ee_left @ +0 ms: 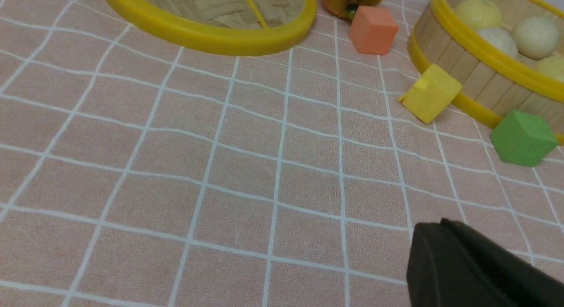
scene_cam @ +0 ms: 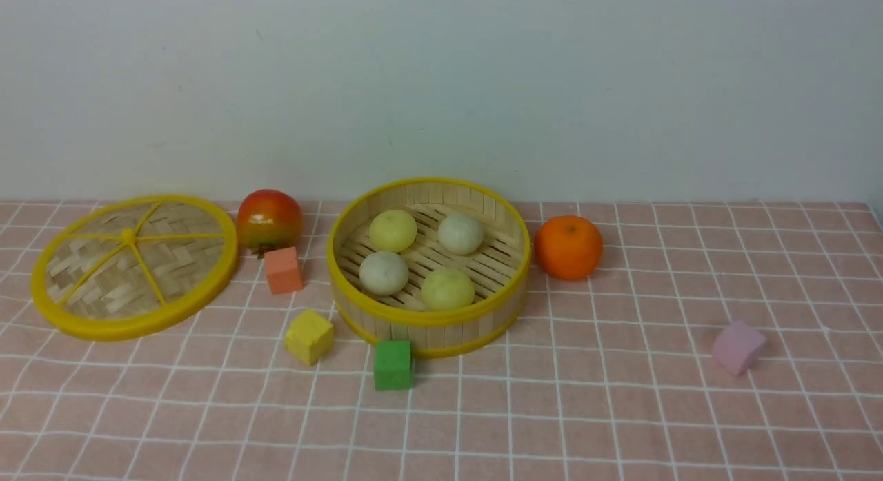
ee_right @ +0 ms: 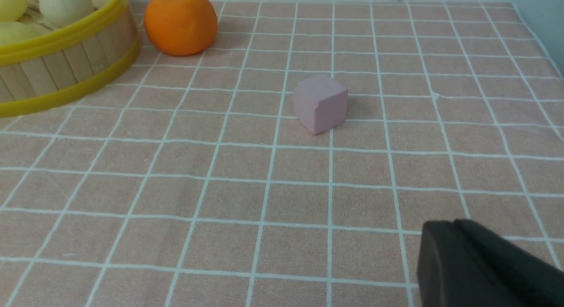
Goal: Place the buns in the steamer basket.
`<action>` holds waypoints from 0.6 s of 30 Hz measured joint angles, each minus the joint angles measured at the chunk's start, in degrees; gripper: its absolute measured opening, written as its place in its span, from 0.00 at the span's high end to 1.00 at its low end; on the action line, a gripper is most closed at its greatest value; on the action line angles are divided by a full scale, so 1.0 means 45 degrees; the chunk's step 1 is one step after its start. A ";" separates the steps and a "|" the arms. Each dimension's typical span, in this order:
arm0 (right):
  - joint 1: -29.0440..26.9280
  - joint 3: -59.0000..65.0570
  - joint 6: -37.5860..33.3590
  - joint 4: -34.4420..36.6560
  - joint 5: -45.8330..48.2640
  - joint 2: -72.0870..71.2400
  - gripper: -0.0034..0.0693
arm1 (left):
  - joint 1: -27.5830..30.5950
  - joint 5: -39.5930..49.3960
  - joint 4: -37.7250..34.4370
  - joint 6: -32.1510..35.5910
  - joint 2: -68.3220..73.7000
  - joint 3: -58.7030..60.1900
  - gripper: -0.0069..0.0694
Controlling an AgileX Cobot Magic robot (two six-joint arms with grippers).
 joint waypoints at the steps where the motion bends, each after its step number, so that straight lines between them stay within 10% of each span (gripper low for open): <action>1: 0.0000 0.0000 0.0000 0.0000 0.0000 0.0000 0.90 | 0.0000 0.0000 0.0000 0.0000 0.0000 0.0000 0.93; 18: 0.0000 0.0000 0.0000 0.0000 0.0000 0.0000 0.87 | 0.0000 0.0000 0.0004 0.0000 0.0000 0.0000 0.93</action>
